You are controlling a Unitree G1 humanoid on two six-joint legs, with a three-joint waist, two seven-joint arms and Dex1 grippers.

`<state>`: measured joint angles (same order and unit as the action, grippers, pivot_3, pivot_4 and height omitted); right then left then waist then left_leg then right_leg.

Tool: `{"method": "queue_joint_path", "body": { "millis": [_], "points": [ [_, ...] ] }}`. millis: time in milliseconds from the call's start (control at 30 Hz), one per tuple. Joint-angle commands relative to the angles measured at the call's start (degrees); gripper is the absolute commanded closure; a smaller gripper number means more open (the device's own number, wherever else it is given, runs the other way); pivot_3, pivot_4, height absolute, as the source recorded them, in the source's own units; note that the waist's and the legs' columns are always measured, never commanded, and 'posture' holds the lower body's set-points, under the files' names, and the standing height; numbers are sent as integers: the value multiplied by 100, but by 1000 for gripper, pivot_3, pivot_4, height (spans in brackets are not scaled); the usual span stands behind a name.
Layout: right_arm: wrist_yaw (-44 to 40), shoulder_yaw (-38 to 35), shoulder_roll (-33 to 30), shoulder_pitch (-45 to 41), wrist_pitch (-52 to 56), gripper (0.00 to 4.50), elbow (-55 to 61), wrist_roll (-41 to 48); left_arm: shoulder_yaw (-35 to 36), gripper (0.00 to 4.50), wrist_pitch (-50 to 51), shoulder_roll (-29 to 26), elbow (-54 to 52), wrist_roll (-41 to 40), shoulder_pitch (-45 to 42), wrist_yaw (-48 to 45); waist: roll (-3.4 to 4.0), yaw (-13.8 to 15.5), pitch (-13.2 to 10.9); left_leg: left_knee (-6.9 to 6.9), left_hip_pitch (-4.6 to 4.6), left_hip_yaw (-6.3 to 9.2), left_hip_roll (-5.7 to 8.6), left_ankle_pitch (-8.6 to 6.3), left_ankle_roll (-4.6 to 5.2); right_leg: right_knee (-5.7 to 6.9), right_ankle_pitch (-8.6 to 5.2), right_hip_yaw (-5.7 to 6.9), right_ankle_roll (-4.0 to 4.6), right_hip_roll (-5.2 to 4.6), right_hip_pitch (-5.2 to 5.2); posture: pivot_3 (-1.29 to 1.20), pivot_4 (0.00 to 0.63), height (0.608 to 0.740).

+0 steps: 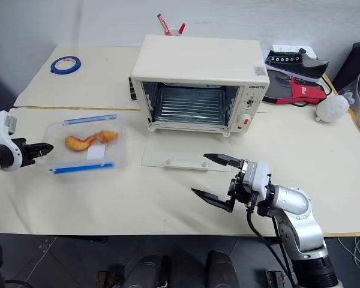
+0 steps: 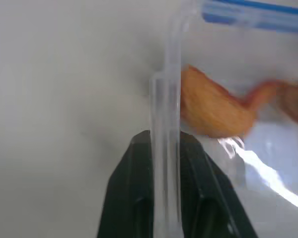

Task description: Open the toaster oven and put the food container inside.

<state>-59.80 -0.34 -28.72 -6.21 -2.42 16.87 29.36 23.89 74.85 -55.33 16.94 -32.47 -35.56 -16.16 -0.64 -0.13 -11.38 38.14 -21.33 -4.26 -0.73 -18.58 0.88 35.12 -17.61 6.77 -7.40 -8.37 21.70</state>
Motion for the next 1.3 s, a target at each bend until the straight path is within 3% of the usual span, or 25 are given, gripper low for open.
{"method": "queue_joint_path", "body": {
  "millis": [33,200,333,500,733,833,933,1300],
  "points": [
    [-4,-144,-69,38,-115,0,182,47,214,4433,-133,-417,-102,23,-228,-348,-6,-5,0,0,0,-1,-1,0,0,0,0,0,0,0,1,0,150,740],
    [-15,-357,-240,81,-123,0,120,69,13,4433,203,-763,-678,-232,-248,-958,-9,5,-1,-1,-1,-6,0,0,0,-1,0,-6,0,0,4,0,150,740],
    [89,-612,-380,275,-102,0,137,42,-194,4433,927,-537,-1582,-591,-457,-1070,-13,89,0,2,-3,-4,4,-1,3,-1,0,-11,0,-6,1,0,150,740],
    [232,-872,-498,637,-53,0,337,30,-513,4433,1731,834,-2691,-512,-1027,-332,-13,175,0,14,-3,-4,5,0,4,12,0,-16,0,-4,-1,0,150,740],
    [506,-914,-470,823,-62,0,537,-41,-909,4433,1748,2103,-2819,-90,-1623,371,-21,100,-1,14,-2,-16,1,3,-1,20,1,-32,-1,8,11,0,150,740],
    [601,-961,-457,979,-80,0,672,-51,-1306,4433,1749,2266,-2662,172,-1888,586,-21,124,-1,12,-3,-18,2,3,-2,19,1,-34,-1,9,13,0,150,740],
    [721,-975,-428,1125,-91,0,829,-54,-1231,4433,1758,2695,-2490,302,-2111,673,-21,151,-1,15,-1,-22,2,3,-2,19,1,-40,-1,7,13,0,150,740],
    [1074,-982,-367,1337,-108,0,1093,-122,-1641,4433,1329,3387,-2138,780,-2159,752,-21,161,-1,20,-2,-23,3,4,-1,21,1,-40,-1,6,11,0,150,740]
  ]
}}
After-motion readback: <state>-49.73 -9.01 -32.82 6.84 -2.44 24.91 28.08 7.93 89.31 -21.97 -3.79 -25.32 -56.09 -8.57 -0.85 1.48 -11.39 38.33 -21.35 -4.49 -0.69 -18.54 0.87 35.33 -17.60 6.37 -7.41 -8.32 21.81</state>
